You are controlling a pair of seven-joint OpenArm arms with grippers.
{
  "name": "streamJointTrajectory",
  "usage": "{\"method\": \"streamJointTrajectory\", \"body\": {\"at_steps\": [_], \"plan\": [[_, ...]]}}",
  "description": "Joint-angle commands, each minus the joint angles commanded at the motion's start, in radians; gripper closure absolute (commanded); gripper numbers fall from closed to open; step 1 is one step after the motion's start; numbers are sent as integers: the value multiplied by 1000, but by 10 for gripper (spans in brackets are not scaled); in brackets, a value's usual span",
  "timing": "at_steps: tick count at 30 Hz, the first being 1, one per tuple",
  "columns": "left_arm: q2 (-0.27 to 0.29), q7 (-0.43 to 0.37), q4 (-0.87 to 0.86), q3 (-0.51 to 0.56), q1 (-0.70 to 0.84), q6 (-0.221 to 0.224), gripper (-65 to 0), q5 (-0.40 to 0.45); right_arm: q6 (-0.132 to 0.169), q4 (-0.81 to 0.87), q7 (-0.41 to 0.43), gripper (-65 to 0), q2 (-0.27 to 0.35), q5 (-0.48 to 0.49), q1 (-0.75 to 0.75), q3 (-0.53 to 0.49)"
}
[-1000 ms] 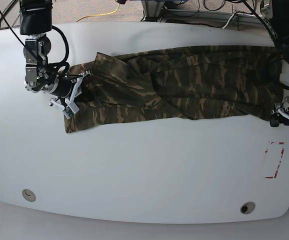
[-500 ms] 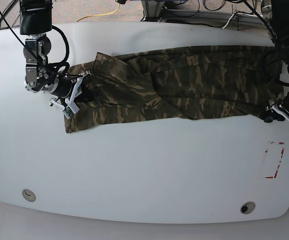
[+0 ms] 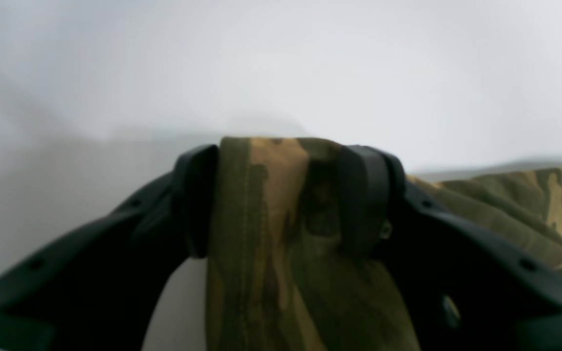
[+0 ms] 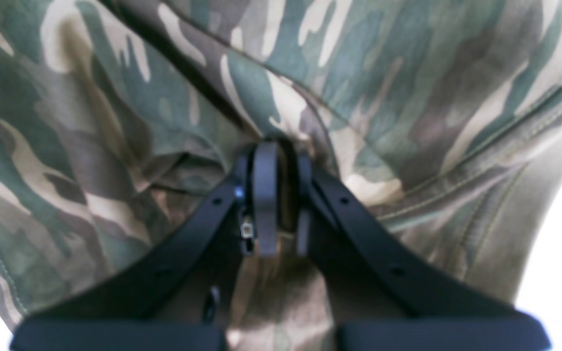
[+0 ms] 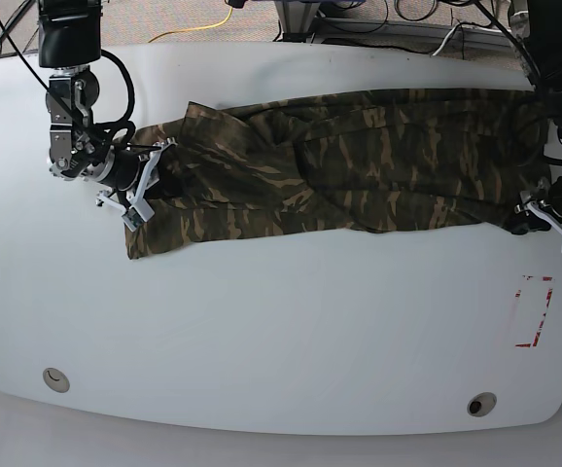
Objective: Layout the t-shirt on the table in an organized manner, then fold the t-shirt properly
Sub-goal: 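Grasp the shirt corner with the left gripper and pull it outward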
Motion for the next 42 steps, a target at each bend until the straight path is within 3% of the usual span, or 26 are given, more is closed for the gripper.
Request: {"method": "streamJointTrajectory", "body": {"at_steps": [6, 9, 12, 19, 27, 42], "plan": [[2, -2, 3, -3, 0, 0, -87, -3, 0, -2, 0, -48, 2, 0, -2, 0], [2, -2, 5, -5, -3, 0, -26, -3, 0, -2, 0, -48, 2, 0, -2, 0], [2, -2, 23, -6, -3, 0, -31, -5, 0, -2, 0, -48, 2, 0, -3, 0], [41, 8, 245, -64, 91, 0, -29, -52, 0, -2, 0, -48, 5, 0, -5, 0], [43, 109, 499, -68, 199, 0, -29, -84, 0, -2, 0, -48, 6, 0, -5, 0], [43, 195, 901, -146, 512, 0, -29, -186, 0, -2, 0, -48, 6, 0, -5, 0]]}}
